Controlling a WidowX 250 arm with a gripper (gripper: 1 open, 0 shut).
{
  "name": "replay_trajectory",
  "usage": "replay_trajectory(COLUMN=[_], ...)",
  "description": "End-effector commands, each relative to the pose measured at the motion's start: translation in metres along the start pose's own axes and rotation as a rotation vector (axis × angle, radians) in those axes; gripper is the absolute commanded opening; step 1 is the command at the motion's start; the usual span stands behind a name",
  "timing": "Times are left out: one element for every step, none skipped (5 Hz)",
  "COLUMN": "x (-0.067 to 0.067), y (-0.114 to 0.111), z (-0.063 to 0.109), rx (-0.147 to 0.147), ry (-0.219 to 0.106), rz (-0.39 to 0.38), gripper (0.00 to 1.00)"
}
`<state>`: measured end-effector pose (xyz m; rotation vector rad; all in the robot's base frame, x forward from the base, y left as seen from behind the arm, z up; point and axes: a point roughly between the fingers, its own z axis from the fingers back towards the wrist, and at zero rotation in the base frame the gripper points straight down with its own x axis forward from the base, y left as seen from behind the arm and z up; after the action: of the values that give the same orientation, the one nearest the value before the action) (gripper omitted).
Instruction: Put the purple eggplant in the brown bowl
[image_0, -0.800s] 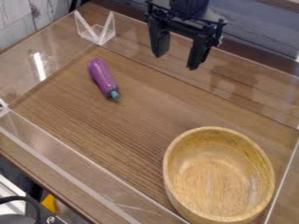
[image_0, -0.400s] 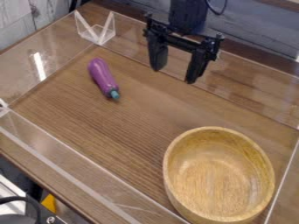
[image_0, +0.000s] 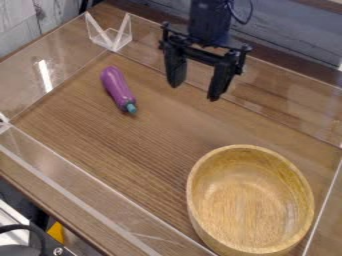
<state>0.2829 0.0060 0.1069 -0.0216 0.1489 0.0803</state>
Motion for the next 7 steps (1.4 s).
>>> replay_trajectory(x=[0.001, 0.001, 0.000, 0.000, -0.001, -0.001, -0.001], y=[0.003, 0.009, 0.012, 0.019, 0.024, 0.030, 0.036], z=[0.005, 0.001, -0.003, -0.005, -0.008, -0.011, -0.014], rx=[-0.010, -0.020, -0.024, -0.034, -0.040, -0.047, -0.055], ry=[-0.025, -0.021, -0.012, -0.010, -0.007, -0.008, -0.012], rz=[0.023, 0.068, 0.095, 0.148, 0.192, 0.247, 0.297], gripper=[1.00, 1.00, 1.00, 1.00, 1.00, 1.00, 1.00])
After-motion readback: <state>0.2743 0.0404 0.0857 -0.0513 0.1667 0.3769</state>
